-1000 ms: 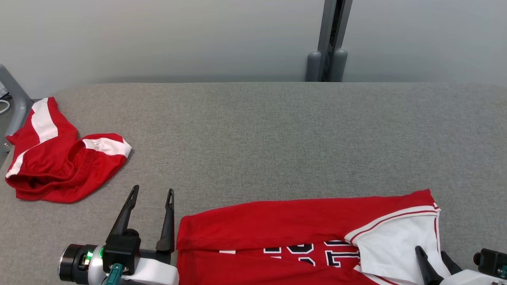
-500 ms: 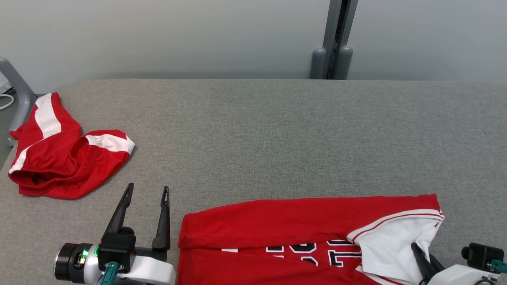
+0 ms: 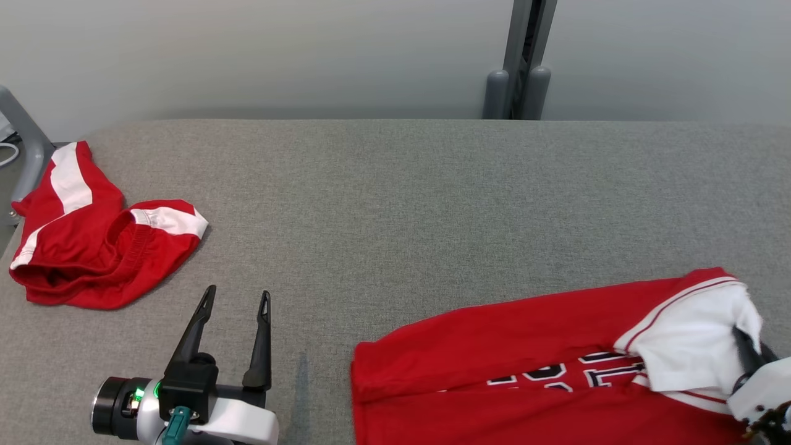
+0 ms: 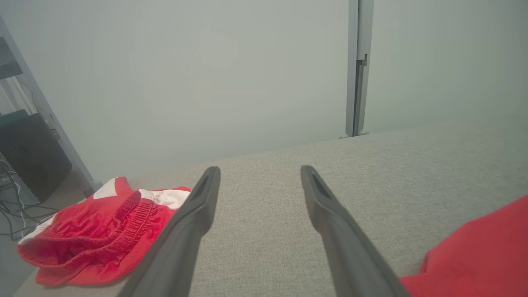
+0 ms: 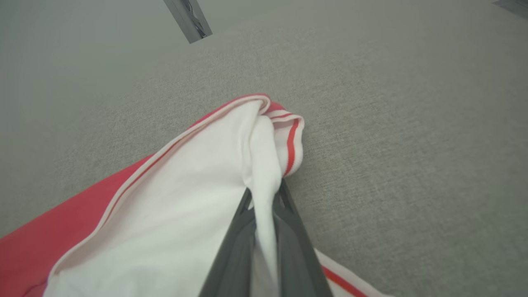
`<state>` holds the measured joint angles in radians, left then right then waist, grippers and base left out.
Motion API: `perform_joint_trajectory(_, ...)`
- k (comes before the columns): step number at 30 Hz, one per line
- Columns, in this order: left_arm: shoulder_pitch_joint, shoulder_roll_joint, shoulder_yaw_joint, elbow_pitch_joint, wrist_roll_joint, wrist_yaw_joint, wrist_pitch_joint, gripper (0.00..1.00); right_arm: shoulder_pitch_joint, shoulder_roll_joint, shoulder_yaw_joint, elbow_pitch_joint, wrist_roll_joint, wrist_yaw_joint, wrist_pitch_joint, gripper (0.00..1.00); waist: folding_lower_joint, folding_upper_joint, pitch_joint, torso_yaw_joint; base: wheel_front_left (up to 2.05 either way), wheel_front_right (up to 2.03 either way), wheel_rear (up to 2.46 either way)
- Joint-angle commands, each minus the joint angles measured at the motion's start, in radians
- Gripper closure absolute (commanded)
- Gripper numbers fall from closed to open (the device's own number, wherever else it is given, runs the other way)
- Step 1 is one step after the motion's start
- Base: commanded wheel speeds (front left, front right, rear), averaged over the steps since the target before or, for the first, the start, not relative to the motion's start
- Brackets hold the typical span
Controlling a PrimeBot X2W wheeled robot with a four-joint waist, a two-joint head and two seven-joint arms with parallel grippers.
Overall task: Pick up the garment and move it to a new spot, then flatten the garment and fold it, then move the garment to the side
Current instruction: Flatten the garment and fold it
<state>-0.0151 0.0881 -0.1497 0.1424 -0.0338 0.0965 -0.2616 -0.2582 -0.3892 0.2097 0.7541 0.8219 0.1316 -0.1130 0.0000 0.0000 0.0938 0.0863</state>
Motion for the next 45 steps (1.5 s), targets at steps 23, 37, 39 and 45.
perform_joint_trajectory(23,0.004,-0.005,0.021,0.012,0.007,-0.002,-0.004,0.0,-0.002,-0.033,0.065,-0.158,0.1,-0.001,0.192,1.0,0.0,0.0,-0.03,-0.034,0.0,0.0,0.0)
perform_joint_trajectory(37,0.012,-0.015,0.023,0.019,-0.002,-0.006,-0.004,0.0,0.14,0.181,-0.034,-0.521,0.147,-0.001,0.465,1.0,0.0,0.0,-0.047,-0.067,0.0,0.0,0.0)
perform_joint_trajectory(39,0.012,-0.017,0.022,0.02,-0.002,-0.006,-0.004,0.0,0.165,0.242,-0.062,-0.567,0.14,-0.001,0.508,1.0,0.0,0.0,-0.05,-0.064,0.0,0.0,0.0)
perform_joint_trajectory(45,0.006,-0.022,0.016,0.019,-0.01,-0.006,-0.004,0.0,0.229,0.336,-0.107,-0.659,0.143,-0.001,0.611,1.0,0.0,0.0,-0.049,-0.042,0.0,0.0,0.0)
